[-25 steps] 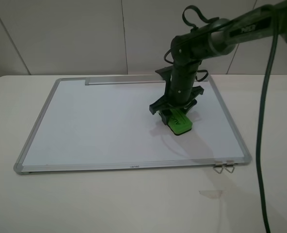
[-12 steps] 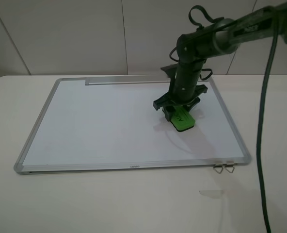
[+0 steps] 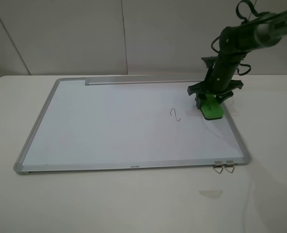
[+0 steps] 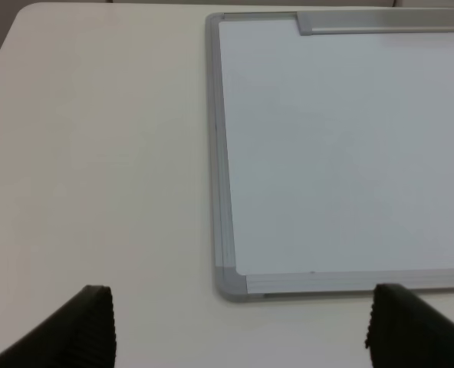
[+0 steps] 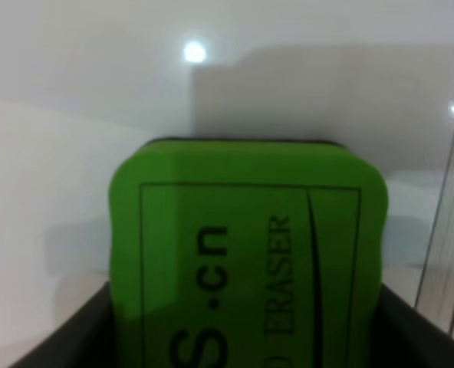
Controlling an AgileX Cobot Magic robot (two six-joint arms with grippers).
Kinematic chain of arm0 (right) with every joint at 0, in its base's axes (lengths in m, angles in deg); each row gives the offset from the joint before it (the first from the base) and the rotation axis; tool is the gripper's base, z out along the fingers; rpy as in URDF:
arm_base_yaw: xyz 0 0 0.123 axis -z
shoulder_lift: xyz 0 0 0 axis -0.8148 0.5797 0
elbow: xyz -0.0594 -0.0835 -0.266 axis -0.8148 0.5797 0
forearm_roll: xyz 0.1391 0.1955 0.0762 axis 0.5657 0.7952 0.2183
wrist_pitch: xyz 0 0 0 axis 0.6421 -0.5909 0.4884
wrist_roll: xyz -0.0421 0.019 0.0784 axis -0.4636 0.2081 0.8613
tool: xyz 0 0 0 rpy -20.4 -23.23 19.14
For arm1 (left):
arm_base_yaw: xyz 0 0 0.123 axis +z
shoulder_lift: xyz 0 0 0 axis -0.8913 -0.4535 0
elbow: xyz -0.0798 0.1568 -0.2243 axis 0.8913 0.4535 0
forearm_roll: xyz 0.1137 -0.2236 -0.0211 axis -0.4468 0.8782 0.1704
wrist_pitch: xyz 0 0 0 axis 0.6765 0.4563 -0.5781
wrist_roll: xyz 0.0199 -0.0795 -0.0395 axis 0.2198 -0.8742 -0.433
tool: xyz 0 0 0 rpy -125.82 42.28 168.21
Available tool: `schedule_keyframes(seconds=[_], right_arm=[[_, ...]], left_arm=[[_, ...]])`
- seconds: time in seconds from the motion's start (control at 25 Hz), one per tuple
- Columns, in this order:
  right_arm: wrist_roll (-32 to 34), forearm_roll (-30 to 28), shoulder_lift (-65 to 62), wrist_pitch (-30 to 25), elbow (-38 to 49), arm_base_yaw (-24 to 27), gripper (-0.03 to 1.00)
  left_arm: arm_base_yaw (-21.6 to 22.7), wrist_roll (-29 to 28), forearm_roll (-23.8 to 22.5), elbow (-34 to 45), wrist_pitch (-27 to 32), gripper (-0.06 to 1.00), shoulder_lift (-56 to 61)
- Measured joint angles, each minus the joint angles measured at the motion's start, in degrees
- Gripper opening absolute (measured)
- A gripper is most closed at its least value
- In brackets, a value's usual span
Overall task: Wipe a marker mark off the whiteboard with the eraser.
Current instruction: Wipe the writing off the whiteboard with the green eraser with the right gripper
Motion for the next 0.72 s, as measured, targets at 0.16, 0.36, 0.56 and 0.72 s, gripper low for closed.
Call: schedule_keyframes(seconds=[0.16,0.36,0.56,0.72], right_arm=[[0.00,0.32,0.00,-0.01,0.00,-2.88,0.59],[-0.16,0.45,0.00,-0.01,0.00,-10.11,0.59],[-0.30,0.57,0.19,0.12,0.00,-19.35,0.59],[-0.41,0.39,0.19,0.34,0.00,-25.96,0.59]], left_arm=[[0.00,0.00,0.00,0.00,0.00,0.69,0.00],[0.00,0.00,0.00,0.00,0.00,0.69,0.00],[0.00,0.00,0.00,0.00,0.00,0.69,0.00],[0.00,0.00,0.00,0.00,0.00,0.69,0.00]])
